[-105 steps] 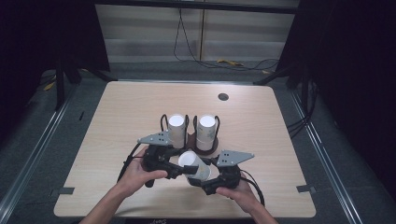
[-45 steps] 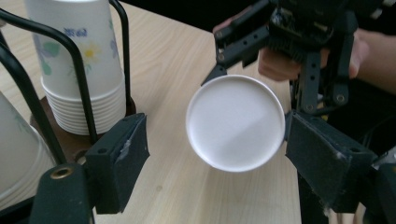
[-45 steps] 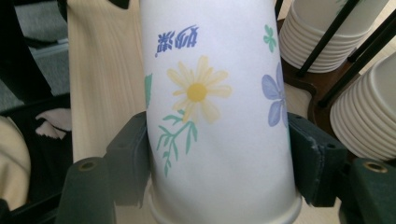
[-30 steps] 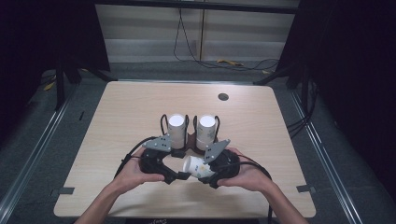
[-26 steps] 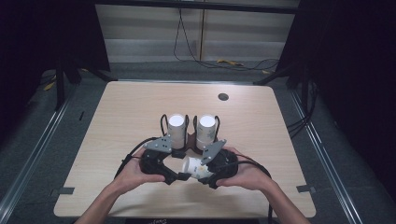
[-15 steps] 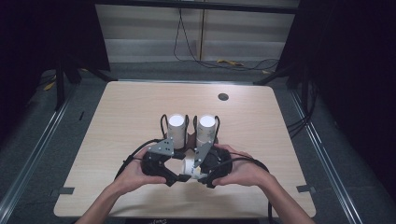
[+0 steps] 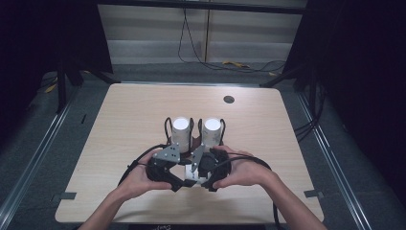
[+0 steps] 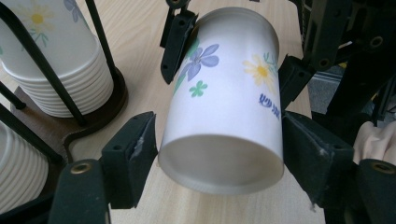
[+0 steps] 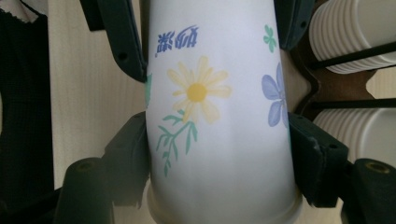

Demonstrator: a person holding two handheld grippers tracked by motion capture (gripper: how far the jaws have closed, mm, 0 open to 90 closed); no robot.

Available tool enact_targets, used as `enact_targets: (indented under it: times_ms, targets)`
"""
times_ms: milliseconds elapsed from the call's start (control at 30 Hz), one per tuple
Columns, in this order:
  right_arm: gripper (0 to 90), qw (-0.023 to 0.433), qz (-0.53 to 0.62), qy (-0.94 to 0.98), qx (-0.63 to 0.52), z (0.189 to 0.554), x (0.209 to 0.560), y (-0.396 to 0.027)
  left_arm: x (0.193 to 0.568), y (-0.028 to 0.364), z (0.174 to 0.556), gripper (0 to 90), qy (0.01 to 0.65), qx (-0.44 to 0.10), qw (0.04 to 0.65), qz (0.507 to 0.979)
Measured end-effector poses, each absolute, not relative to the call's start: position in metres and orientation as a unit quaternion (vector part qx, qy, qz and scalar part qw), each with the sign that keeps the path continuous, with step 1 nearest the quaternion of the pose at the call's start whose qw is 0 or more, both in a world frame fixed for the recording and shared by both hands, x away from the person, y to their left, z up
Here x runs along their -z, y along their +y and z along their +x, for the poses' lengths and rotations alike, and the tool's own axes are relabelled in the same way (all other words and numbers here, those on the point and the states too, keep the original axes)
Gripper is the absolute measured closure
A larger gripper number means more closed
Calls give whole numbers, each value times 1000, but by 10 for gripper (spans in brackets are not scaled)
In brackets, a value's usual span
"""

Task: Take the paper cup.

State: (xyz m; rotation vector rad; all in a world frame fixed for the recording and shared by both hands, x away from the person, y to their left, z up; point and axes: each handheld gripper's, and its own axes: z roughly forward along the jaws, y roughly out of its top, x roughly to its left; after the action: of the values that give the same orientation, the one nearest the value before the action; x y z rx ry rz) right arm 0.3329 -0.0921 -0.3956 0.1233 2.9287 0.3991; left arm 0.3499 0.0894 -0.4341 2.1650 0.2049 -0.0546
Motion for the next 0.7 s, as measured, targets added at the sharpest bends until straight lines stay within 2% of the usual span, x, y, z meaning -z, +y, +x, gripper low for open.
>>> enact_targets:
  times_ms: [33, 267, 367, 533, 700]
  targets:
    - [304, 96, 43, 986, -132, 332, 397, -91, 434, 89, 350, 329, 79, 21, 462, 883]
    - [304, 93, 42, 985, -136, 332, 399, -93, 435, 88, 350, 332, 74, 23, 459, 885]
    - [303, 94, 46, 985, -138, 331, 400, -93, 437, 87, 350, 294, 85, 27, 457, 885]
    - [300, 94, 45, 985, -135, 331, 401, -93, 437, 87, 350, 336, 81, 30, 454, 887]
    - [242, 100, 51, 982, -152, 331, 401, -96, 436, 90, 352, 364, 80, 35, 464, 882]
